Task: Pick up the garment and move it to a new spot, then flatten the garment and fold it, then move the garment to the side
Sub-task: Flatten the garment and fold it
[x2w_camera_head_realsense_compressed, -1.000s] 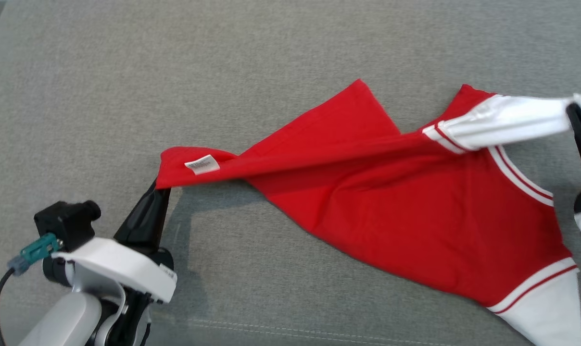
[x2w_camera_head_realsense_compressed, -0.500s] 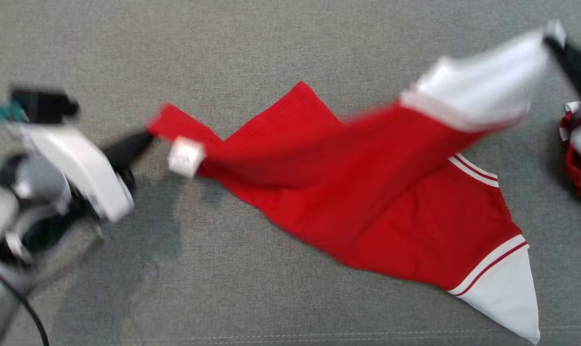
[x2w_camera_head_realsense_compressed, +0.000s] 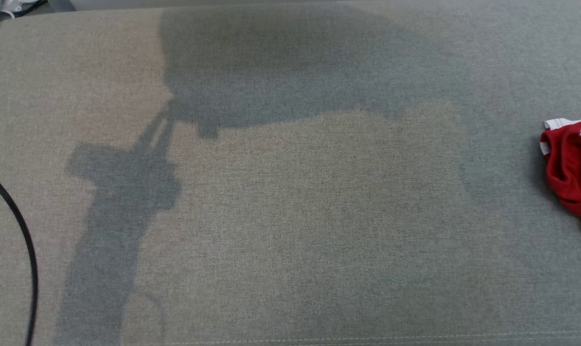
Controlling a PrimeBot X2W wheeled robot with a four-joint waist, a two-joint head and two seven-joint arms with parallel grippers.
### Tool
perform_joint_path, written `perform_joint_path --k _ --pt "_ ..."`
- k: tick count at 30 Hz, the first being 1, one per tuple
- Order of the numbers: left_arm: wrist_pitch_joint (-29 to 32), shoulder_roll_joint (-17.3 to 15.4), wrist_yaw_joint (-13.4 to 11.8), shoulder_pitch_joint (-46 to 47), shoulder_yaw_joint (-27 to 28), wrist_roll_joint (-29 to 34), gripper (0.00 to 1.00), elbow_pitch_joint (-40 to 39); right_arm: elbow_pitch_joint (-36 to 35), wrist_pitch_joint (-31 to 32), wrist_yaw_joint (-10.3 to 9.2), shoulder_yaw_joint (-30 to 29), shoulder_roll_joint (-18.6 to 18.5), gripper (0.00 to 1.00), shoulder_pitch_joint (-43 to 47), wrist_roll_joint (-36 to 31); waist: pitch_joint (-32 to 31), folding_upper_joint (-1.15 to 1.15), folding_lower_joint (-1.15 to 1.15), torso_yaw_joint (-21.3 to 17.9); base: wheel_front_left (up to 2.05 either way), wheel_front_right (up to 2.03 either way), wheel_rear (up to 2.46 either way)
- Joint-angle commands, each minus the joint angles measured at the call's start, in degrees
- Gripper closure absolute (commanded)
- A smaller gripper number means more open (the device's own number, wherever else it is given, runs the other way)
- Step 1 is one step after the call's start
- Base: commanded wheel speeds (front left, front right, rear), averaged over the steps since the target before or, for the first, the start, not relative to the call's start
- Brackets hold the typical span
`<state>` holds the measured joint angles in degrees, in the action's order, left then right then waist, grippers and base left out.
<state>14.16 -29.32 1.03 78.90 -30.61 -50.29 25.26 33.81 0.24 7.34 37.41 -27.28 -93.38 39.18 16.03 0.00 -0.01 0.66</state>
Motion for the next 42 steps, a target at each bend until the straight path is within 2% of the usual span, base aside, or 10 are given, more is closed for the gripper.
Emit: perform_joint_path --k 1,5,9,10,13,16,22,27,35,42 --pt "-2.95 -2.17 -0.36 -6.16 1.17 0.04 1.00 -1.06 -2.31 -0.44 0.14 2.64 -1.58 1.00 5.90 3.41 1.40 0.00 0.01 0.89 0.00 0.00 0.00" --pt "-12.36 -0.62 -4.21 -21.65 1.38 -0.06 1.00 -3.26 -7.05 -3.78 0.14 6.29 -5.64 1.00 20.11 12.52 4.01 0.00 0.01 1.65 0.00 0.00 0.00" --pt "-20.69 2.34 -7.90 -35.93 0.83 -0.12 1.00 -3.08 -10.17 -7.37 0.14 10.06 -6.49 1.00 36.77 19.31 5.13 0.00 0.01 1.98 0.00 0.00 0.00" --pt "-20.69 2.34 -7.90 -35.93 0.83 -0.12 1.00 -3.08 -10.17 -7.37 0.14 10.06 -6.49 1.00 36.77 19.31 5.13 0.00 0.01 1.98 0.00 0.00 0.00" --pt "-24.39 3.60 -8.57 -43.53 0.71 -1.11 1.00 -3.11 -14.28 -11.34 0.14 11.40 -6.56 1.00 48.32 24.69 5.23 0.00 0.01 1.73 0.00 0.00 0.00" --pt "-25.42 2.65 -9.27 -46.64 0.84 -0.83 1.00 -4.46 -16.83 -13.10 0.14 10.70 -6.76 1.00 52.84 26.39 4.73 0.00 0.01 1.30 0.00 0.00 0.00" --pt "-26.42 -0.62 -13.47 -56.61 2.25 -1.32 1.00 -12.98 -23.25 -14.97 0.14 4.80 -8.15 1.00 64.86 27.45 2.70 0.00 0.01 -0.20 0.00 0.00 0.00" --pt "-25.73 -2.50 -17.78 -63.68 3.33 -2.45 1.00 -20.02 -26.34 -15.16 0.14 -1.59 -7.28 1.00 74.76 26.45 0.79 0.00 0.01 -0.51 0.00 0.00 0.00" --pt "-24.90 -3.73 -21.69 -72.03 4.41 -4.78 1.00 -26.42 -30.38 -13.51 0.14 -8.45 -3.19 1.00 87.55 23.60 -1.84 0.00 0.01 -1.44 0.00 0.00 0.00" --pt "-24.75 -3.20 -24.17 -77.24 4.85 -6.61 1.00 -28.91 -32.22 -6.87 0.14 -13.27 2.20 1.00 93.65 17.86 -3.78 0.00 0.01 -1.97 0.00 0.00 0.00"
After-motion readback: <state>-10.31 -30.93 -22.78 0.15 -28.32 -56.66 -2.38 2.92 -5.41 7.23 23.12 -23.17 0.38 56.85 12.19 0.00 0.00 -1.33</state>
